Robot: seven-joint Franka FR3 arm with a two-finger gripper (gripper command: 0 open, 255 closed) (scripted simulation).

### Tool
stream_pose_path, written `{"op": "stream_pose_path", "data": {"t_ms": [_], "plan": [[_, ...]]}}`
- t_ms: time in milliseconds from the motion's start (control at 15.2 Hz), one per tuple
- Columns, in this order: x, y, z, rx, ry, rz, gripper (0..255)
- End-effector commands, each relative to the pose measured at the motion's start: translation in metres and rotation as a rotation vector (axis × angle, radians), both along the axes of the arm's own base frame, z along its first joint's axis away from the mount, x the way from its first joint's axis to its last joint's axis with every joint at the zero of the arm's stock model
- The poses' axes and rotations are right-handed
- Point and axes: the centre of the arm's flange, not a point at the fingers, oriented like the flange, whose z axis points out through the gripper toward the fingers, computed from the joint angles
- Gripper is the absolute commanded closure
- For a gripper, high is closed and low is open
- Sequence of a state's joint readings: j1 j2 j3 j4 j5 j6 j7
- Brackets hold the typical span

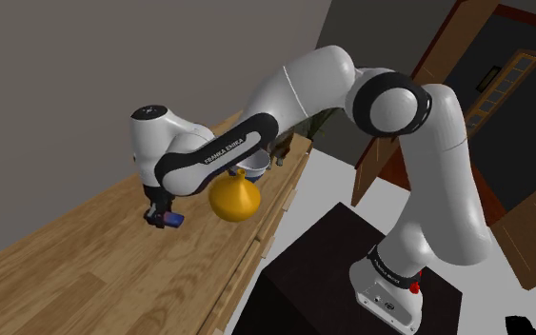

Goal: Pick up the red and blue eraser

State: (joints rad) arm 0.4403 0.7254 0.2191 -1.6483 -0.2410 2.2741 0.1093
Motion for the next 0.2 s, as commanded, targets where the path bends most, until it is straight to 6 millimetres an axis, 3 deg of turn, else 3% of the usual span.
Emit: {"op": "stream_pose_path", "data": {"t_ms": [0,132], "plan": [[-0.0002,-0.0004,0.0101,0.0,0.0,0.0,255],[-0.0002,-0.0004,0.0109,0.0,0.0,0.0,255]]}}
